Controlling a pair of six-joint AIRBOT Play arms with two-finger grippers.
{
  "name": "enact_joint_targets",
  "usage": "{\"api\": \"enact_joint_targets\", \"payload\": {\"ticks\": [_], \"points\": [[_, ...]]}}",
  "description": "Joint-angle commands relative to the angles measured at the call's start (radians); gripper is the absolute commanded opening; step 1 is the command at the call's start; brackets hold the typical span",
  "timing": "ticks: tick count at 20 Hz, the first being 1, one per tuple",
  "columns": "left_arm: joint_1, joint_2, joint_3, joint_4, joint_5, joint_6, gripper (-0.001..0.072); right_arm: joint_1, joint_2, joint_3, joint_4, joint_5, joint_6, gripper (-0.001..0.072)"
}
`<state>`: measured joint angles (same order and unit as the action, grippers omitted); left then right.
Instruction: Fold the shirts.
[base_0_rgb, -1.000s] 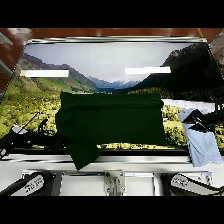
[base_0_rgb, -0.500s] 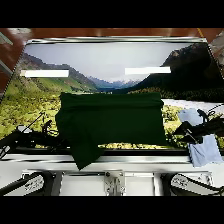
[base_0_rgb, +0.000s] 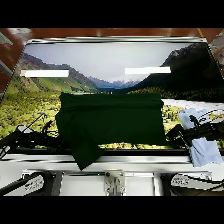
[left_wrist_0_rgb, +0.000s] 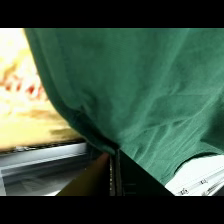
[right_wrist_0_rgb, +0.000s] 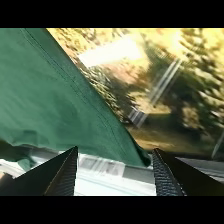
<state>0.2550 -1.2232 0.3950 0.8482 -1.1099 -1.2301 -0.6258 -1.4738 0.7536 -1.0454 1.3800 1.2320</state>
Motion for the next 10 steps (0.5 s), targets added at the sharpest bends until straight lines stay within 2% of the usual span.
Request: {"api": "enact_joint_targets", "payload": {"ticks": [1,7,10], "points": [[0.000,0.001,0.001,-0.004,-0.006,-0.001,0.0034,0.000,-0.011,-0.016,0.008,-0.004,-0.007,0.0593],[0.000,0.001,0.002,-0.034,-0.008,-0.003,0.0034,0.000,-0.011,-0.104,0.029,-0.098,-0.014,0.0590],[0.000,0.001,0.023,-0.034,-0.008,-0.003,0.0034,0.001,-0.011,-0.105,0.094,-0.128,-0.029,0.0323]]}}
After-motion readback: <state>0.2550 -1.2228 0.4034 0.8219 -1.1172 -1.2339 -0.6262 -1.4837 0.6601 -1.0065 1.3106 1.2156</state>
